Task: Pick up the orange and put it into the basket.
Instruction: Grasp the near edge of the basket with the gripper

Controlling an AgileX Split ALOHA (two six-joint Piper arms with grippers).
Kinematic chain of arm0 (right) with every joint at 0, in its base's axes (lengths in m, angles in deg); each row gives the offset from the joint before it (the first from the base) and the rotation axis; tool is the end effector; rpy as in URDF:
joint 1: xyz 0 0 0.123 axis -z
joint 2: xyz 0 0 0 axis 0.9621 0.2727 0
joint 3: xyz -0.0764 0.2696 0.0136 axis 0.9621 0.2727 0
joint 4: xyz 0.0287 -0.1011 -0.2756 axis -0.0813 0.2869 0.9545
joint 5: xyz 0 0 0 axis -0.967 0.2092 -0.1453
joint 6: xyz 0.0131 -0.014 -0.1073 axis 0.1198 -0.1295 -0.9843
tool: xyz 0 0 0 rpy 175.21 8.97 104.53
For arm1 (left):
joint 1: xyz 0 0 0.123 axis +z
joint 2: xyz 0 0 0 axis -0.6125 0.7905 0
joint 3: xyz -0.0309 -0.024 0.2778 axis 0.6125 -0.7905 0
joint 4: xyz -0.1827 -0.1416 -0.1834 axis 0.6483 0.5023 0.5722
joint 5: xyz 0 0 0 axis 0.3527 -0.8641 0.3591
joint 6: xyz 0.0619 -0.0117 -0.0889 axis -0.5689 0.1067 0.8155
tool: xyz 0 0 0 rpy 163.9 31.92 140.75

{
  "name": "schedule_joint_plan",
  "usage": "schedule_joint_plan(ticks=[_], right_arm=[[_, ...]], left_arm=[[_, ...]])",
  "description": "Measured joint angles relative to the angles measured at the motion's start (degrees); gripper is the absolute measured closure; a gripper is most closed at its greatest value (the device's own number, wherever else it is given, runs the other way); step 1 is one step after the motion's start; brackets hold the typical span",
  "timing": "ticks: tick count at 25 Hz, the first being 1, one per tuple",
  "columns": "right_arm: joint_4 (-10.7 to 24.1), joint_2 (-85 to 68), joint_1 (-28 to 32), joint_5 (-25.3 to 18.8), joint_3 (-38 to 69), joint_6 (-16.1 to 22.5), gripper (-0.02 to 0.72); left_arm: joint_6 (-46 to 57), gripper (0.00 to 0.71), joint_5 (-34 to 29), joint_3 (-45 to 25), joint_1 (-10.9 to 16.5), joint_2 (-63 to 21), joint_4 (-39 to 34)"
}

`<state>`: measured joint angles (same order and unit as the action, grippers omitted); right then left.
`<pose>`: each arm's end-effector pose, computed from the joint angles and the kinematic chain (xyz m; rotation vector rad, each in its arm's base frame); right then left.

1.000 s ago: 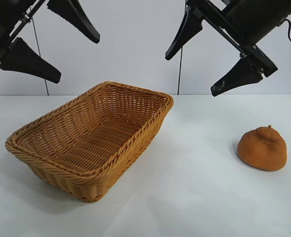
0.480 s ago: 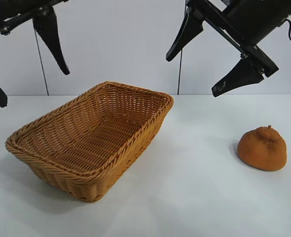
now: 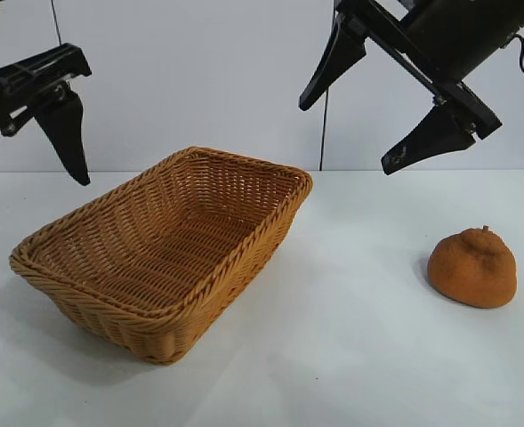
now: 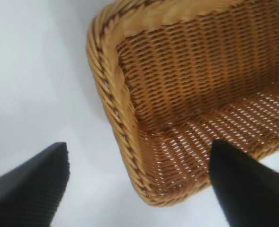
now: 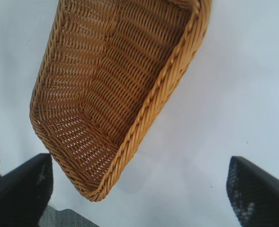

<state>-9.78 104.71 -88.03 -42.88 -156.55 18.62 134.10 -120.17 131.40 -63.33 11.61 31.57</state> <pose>0.3795 0.1496 0.2165 -0.0716 2.7569 0.8636 0.3030 -0.1524 0.1957 -1.1983 2.5844 -0.5642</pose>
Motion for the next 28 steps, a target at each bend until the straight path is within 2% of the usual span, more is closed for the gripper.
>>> schedule_joint_plan(ticks=[6, 16, 20, 23, 28], right_arm=[[0.0, 0.0, 0.0, 0.0, 0.0, 0.0, 0.021], [0.0, 0.0, 0.0, 0.0, 0.0, 0.0, 0.021], [0.0, 0.0, 0.0, 0.0, 0.0, 0.0, 0.021], [0.0, 0.0, 0.0, 0.0, 0.0, 0.0, 0.021], [0.1, 0.0, 0.0, 0.0, 0.0, 0.0, 0.021]], left_arm=[[0.1, 0.134, 0.7, 0.0, 0.0, 6.1, 0.2], [1.4, 0.134, 8.9, 0.0, 0.0, 19.3, 0.2], [3.1, 0.135, 9.8, 0.0, 0.0, 20.8, 0.2], [3.3, 0.205, 10.6, 0.0, 0.0, 20.8, 0.2], [3.9, 0.430, 10.5, 0.0, 0.0, 20.8, 0.2]])
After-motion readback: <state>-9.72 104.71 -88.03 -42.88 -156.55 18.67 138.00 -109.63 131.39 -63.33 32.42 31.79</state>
